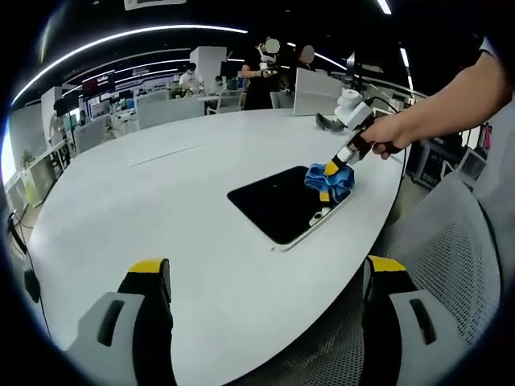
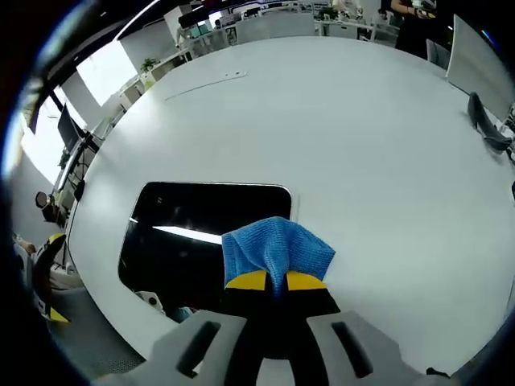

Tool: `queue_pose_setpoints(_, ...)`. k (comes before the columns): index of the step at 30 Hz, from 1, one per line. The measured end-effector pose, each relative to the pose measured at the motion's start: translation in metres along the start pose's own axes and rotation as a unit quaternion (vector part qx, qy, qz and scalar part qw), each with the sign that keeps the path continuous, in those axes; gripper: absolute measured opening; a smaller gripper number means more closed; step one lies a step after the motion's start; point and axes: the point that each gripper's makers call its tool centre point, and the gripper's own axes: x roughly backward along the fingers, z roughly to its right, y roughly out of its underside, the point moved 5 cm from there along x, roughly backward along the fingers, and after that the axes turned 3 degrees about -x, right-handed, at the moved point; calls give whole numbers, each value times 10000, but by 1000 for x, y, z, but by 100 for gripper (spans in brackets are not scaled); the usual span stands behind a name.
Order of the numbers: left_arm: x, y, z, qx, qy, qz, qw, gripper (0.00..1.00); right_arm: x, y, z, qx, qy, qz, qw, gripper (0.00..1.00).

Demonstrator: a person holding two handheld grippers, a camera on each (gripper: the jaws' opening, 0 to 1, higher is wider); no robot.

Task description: Wipe the mirror surface with the cleaning cloth until all visible marks leave the cleaned area.

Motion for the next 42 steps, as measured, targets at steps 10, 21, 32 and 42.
queue_pose_setpoints(10, 0, 0, -1, 33, -8, 7, 10000, 99, 2, 4, -5, 159, 91, 91, 9998, 0)
queue_pose_setpoints(21, 0, 0, -1, 32, -25, 11, 10000, 99, 4, 8, -4, -24, 57, 61, 10000, 0)
queue_pose_setpoints(32, -1, 1, -1, 10, -18, -39, 10000, 99, 10, 20, -6, -34, 62, -8, 10000, 0)
queue_pose_setpoints(42, 0, -1, 0, 24, -24, 6, 10000, 99, 14, 27, -7, -182, 5, 6, 9998, 0)
